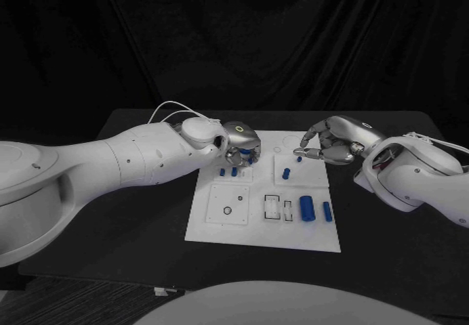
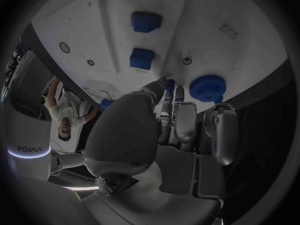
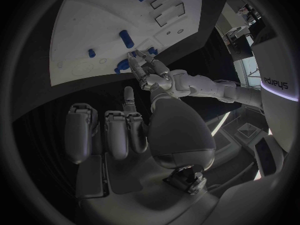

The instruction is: Assemble the parts on the task board

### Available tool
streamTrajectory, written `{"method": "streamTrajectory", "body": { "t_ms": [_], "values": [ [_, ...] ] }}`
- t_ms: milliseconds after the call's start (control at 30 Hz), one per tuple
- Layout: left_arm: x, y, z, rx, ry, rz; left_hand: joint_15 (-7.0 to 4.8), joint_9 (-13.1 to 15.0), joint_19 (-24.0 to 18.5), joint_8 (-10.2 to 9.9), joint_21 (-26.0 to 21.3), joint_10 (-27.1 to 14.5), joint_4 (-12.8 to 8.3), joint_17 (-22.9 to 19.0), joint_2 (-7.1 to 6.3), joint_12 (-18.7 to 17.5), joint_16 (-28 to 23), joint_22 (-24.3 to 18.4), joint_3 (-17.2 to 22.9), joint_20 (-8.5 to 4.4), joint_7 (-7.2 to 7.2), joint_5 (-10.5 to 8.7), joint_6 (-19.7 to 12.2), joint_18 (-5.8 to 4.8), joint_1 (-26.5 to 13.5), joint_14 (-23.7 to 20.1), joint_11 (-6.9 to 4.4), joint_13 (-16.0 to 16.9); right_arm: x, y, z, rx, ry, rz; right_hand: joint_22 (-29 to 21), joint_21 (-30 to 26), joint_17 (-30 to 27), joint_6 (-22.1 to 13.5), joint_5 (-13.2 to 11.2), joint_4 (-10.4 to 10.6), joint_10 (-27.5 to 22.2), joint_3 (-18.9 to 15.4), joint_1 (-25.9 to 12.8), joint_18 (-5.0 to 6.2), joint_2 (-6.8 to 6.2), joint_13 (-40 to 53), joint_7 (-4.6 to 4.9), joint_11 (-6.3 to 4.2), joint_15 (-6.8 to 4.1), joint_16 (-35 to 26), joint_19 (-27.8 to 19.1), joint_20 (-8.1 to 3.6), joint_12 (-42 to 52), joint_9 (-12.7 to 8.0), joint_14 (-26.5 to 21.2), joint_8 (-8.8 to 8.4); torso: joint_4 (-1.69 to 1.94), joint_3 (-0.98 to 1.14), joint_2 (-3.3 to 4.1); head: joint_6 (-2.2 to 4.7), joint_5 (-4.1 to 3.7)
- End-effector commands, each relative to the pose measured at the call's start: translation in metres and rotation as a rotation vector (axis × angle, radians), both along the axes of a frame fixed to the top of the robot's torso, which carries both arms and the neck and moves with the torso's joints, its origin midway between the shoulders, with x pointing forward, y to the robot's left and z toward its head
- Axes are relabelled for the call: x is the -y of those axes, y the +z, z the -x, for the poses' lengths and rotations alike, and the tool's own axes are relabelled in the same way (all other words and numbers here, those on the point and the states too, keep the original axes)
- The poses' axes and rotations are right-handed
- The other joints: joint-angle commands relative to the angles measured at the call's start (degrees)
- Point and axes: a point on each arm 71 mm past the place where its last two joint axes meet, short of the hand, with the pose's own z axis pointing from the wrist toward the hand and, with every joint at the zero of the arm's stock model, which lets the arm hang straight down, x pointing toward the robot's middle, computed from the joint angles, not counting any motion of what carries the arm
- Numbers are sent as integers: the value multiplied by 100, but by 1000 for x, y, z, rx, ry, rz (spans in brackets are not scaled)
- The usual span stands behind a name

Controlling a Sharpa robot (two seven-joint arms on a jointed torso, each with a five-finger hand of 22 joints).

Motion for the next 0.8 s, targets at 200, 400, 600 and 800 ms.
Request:
{"method": "streamTrajectory", "body": {
  "t_ms": [200, 400, 600, 800],
  "values": [
    [4, -1, 1, 8, -25, 16, -49, -60, 177, 135, 19, 208, -88, -99, 102, -112, -81, 1231, 335, -51, 9, 175, 214, 3, -37, 41, -43, -103, 1, -1, 0, -7, -8, 8, 1250, -114, 1203, 29, 83, -30, 568, -47, 47, 125, 13, 1534, -22, -12, 33, -29, 153, 38, 95, 87, 541, 110, 1, 2, 1, 1, -6],
    [4, -1, 2, 18, -28, 25, -51, -55, 204, 172, 70, 439, -186, -161, 106, -144, -100, 1248, 411, -53, 42, 253, 367, -10, 39, 37, -37, -140, 1, -2, 0, -12, -8, 12, 1247, -123, 1193, 31, 80, -23, 568, -50, 45, 127, 17, 1534, -22, -13, 33, -34, 150, 38, 95, 87, 539, 111, 1, 2, -1, 1, 3],
    [1, 1, 3, 39, -31, 46, -74, -89, 93, 125, -146, 777, -295, 113, 124, -180, 71, 1181, 466, -71, 92, 33, 417, 40, 146, 206, -16, -156, 1, -2, 0, -16, -8, 14, 1247, -123, 1193, 31, 80, -23, 568, -50, 45, 127, 17, 1534, -22, -13, 33, -34, 150, 38, 95, 87, 539, 111, 1, 1, 0, 1, 2],
    [-7, 5, 10, 62, -46, 80, -85, -87, 93, 146, -159, 952, -319, 211, 136, -185, 137, 1178, 453, -95, 93, -38, 517, 40, 182, 282, -20, -151, 1, -2, 0, -17, -7, 14, 1243, -134, 1188, 32, 77, -19, 568, -52, 43, 130, 19, 1534, -22, -13, 33, -37, 145, 37, 95, 87, 538, 111, 4, -1, -1, 1, -16]
  ]
}}
